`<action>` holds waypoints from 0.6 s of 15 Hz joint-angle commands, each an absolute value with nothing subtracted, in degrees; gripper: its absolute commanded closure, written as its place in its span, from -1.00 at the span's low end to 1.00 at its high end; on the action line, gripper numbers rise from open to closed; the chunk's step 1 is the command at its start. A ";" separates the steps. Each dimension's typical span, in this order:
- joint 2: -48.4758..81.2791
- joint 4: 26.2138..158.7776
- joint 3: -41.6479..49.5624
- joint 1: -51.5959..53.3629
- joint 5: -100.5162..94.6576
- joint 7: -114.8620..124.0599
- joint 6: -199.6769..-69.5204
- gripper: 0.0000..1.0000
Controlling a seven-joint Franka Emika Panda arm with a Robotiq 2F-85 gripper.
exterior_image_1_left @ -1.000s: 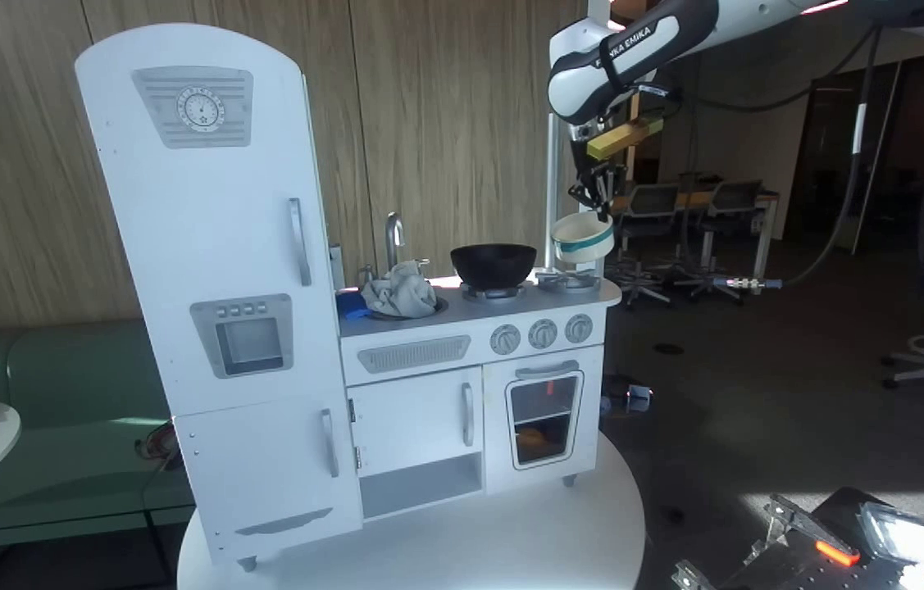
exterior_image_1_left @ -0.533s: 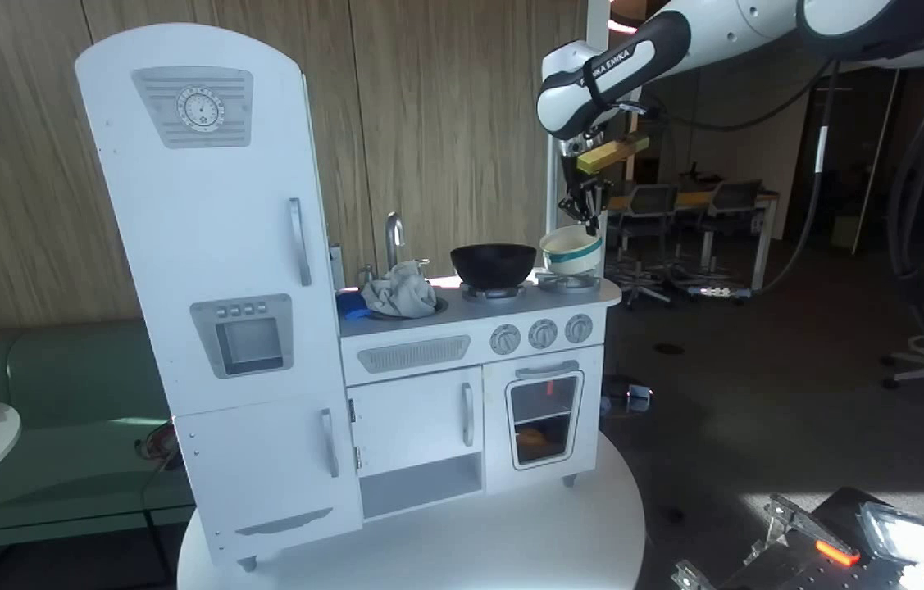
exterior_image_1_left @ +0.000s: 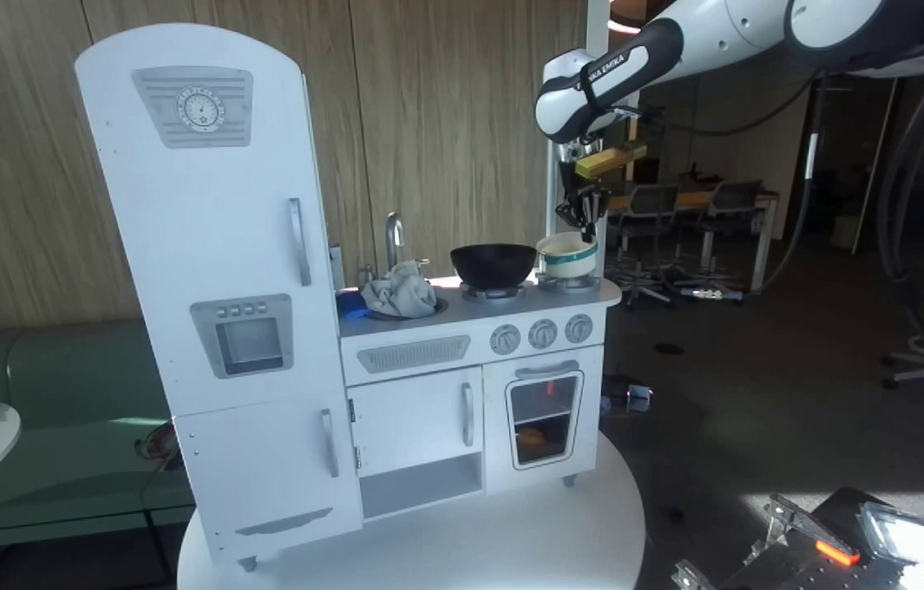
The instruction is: Pour the contents from the white bowl to the black bowl
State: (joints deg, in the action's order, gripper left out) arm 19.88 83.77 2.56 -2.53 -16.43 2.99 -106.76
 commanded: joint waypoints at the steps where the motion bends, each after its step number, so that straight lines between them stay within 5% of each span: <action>1: 19.03 84.44 2.76 -2.48 -14.22 1.89 -106.74 0.10; 8: 17.40 86.41 2.83 -2.25 -13.68 2.81 -107.27 -0.96; 9: 17.09 86.67 2.80 -2.13 -13.72 2.99 -107.38 -1.00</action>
State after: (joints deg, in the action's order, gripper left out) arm 19.36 84.72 2.56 -2.46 -14.99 3.01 -106.77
